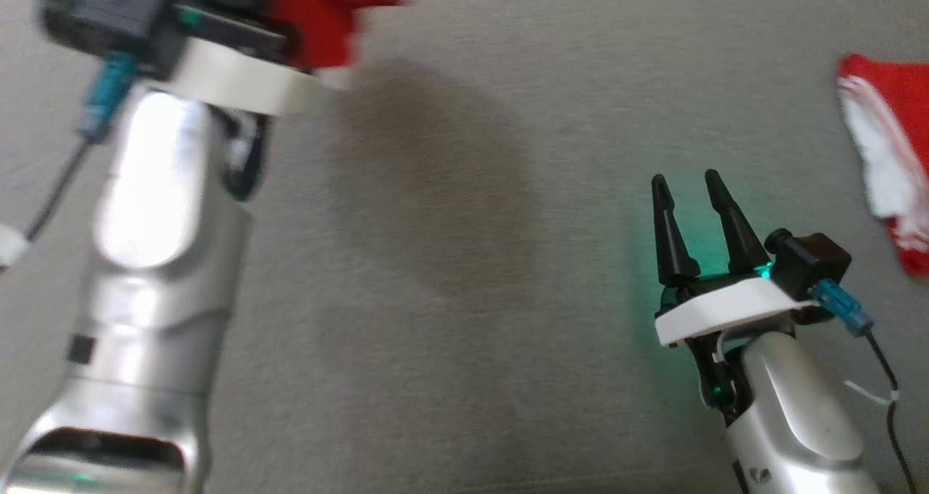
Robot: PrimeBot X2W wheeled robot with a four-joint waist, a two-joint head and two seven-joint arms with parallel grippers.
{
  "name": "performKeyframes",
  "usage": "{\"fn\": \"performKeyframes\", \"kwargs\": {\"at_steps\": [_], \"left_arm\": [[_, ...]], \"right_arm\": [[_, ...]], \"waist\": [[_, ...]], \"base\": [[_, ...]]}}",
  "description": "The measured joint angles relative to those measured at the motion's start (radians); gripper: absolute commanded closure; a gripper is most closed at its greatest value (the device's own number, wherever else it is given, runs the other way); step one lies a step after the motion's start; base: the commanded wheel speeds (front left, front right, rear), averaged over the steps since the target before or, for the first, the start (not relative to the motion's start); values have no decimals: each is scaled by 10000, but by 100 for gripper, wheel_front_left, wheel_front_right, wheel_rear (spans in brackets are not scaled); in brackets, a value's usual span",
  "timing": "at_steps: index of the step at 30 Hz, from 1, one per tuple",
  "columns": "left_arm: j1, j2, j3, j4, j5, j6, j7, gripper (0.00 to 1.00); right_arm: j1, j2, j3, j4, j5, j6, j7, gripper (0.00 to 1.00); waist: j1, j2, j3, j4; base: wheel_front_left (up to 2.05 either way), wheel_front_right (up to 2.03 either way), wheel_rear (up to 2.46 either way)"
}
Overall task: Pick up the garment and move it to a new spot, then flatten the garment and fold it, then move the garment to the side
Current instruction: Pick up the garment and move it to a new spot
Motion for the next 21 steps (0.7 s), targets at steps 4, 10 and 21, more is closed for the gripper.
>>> {"fn": "performKeyframes", "kwargs": {"at_steps": [4, 10, 21], "left_arm": [[361, -307, -560, 242, -318, 0, 0, 100], [1781, -355, -631, 959, -357, 2, 2, 0], [4708, -63, 792, 1051, -192, 696, 6, 0]], "right_arm": [[-12, 2, 63, -92, 330, 0, 0, 0], [-3, 2, 31, -130, 347, 0, 0, 0], [63, 8, -270, -128, 61, 0, 0, 0]], "waist": [[0, 0, -36, -767], [2, 0, 32, -1324], [1, 0, -502, -569]], "base": [[0, 0, 0], [0, 0, 0], [0, 0, 0]]}}
